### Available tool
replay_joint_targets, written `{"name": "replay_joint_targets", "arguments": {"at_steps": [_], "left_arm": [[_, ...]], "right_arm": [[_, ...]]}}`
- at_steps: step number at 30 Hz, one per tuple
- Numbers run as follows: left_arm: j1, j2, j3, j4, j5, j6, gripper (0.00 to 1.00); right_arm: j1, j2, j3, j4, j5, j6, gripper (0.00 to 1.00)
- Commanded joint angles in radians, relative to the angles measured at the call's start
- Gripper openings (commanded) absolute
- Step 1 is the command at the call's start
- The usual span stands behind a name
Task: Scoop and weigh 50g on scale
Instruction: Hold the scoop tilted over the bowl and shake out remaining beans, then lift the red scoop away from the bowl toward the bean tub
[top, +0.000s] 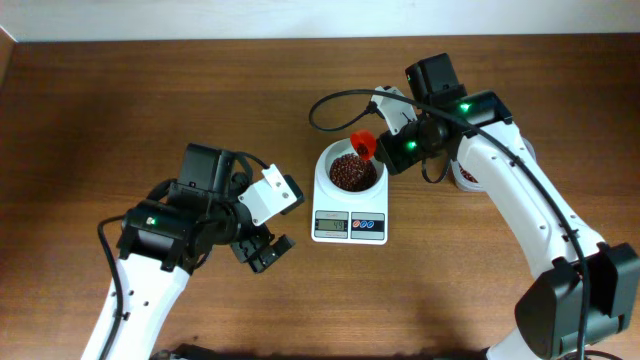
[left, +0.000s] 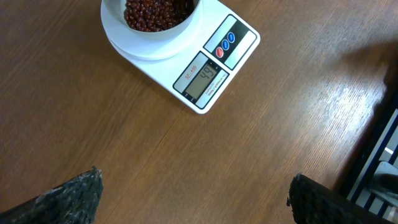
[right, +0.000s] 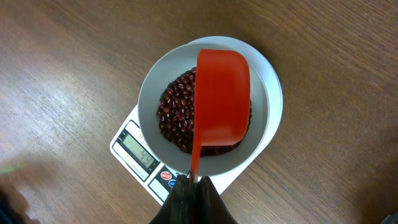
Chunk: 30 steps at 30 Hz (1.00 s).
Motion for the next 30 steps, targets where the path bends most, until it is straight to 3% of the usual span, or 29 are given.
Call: {"name": "replay_joint_targets", "arguments": {"at_steps": [1, 30], "left_arm": [[0.005, -0.004, 0.016, 0.001, 0.018, 0.016, 0.99], [0.004, -0.004, 0.016, 0.001, 0.018, 0.016, 0.99]], "right_arm": [[0.005, -0.022, 0.017, 0.004, -0.007, 0.001, 0.04], [0.004, -0.022, 0.017, 0.004, -0.045, 0.001, 0.04]]}}
